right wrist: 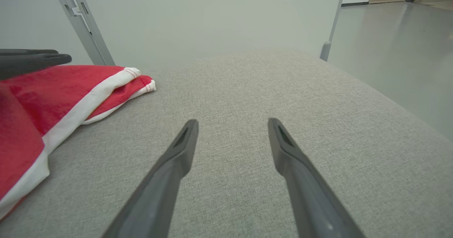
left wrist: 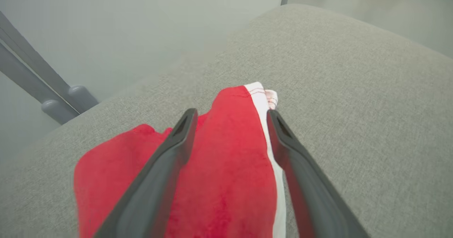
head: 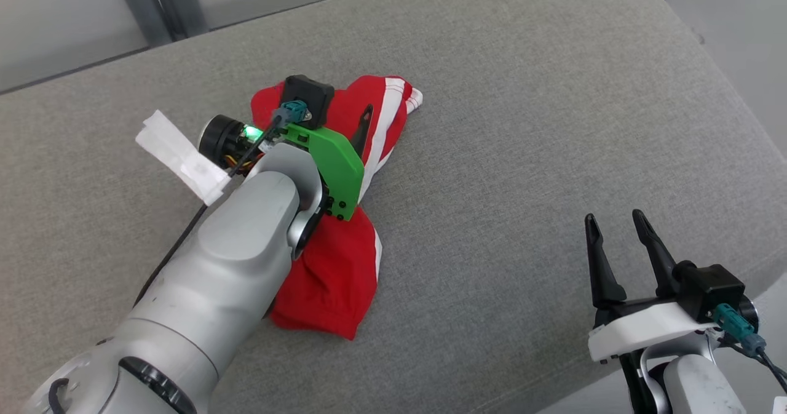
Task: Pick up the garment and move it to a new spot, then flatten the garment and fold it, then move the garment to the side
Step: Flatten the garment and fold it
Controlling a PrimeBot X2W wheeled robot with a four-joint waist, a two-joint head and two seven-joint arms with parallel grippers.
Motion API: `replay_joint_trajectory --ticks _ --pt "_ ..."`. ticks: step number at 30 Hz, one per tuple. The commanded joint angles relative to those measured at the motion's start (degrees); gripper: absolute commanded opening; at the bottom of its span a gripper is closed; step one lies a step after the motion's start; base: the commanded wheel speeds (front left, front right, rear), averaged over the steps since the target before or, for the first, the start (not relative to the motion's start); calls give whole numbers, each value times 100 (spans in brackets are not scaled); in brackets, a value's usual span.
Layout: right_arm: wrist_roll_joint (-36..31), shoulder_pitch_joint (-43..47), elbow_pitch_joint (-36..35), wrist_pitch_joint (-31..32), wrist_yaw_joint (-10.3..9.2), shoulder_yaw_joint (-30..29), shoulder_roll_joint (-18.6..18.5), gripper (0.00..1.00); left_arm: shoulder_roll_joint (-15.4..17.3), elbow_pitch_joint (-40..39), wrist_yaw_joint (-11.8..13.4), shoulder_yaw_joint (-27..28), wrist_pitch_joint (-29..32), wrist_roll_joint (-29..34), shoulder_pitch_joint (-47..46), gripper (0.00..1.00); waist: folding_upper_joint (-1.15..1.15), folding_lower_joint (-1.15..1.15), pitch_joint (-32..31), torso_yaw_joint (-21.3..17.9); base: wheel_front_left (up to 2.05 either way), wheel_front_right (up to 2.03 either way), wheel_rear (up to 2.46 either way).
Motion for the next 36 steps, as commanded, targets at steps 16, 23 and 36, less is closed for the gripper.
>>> replay_joint_trajectory --ticks 16,23,36 --pt "322 12 79 -18 3 -69 8 100 -33 867 -270 -233 257 -45 -121 0 0 0 307 -360 0 0 0" --pt "259 -46 52 -18 3 -100 8 100 -75 777 -393 -217 110 -204 1 0 0 0 222 -221 0 0 0" --pt "-141 206 -258 -18 3 -246 7 100 199 -1424 117 706 -868 -366 673 100 0 0 -335 315 0 0 0"
